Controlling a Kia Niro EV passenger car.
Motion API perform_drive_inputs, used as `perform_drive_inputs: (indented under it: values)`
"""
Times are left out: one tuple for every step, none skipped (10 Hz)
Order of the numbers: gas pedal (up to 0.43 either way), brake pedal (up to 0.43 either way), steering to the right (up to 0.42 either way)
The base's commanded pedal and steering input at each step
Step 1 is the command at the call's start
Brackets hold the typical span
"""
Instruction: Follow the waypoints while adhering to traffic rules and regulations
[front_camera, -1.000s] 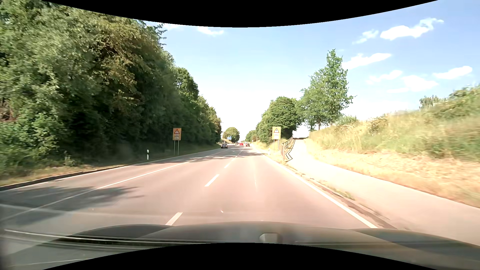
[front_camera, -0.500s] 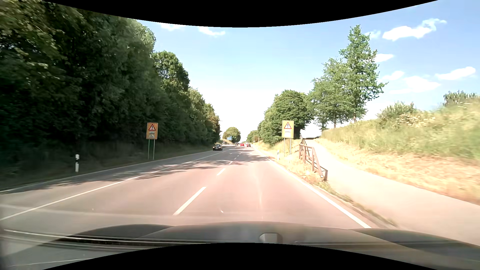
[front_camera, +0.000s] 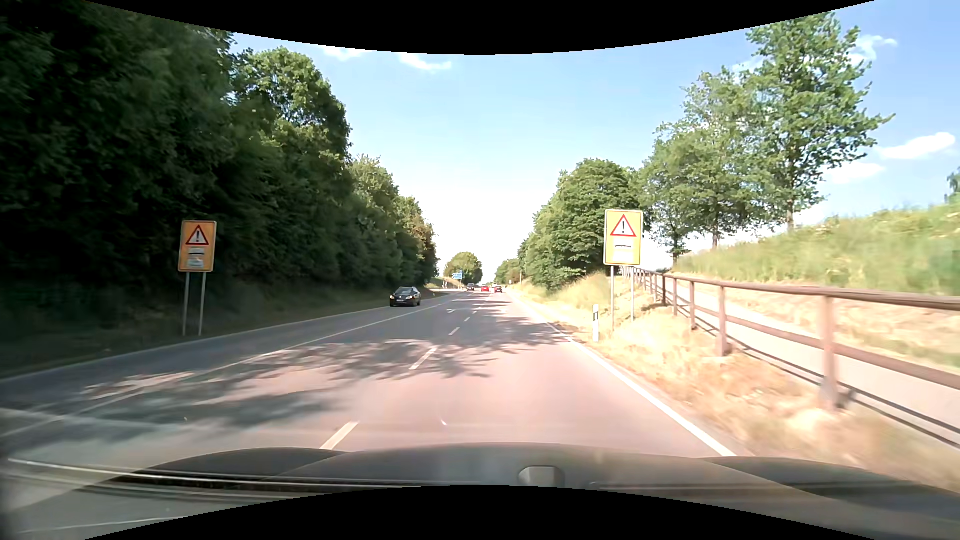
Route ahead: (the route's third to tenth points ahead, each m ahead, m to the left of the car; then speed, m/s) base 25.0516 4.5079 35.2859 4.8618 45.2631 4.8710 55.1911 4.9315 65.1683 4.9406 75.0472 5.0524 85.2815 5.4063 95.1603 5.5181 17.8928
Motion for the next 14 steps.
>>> perform_drive_inputs:
  values:
    - [0.098,0.006,0.000]
    - [0.098,0.006,0.001]
    - [0.098,0.006,0.000]
    - [0.098,0.006,0.001]
    - [0.098,0.006,0.000]
    - [0.098,0.006,0.000]
    - [0.098,0.006,0.000]
    - [0.098,0.006,0.000]
    - [0.098,0.006,0.000]
    - [0.098,0.006,0.000]
    - [0.098,0.006,0.000]
    - [0.098,0.006,0.000]
    - [0.098,0.006,0.000]
    - [0.098,0.006,0.000]
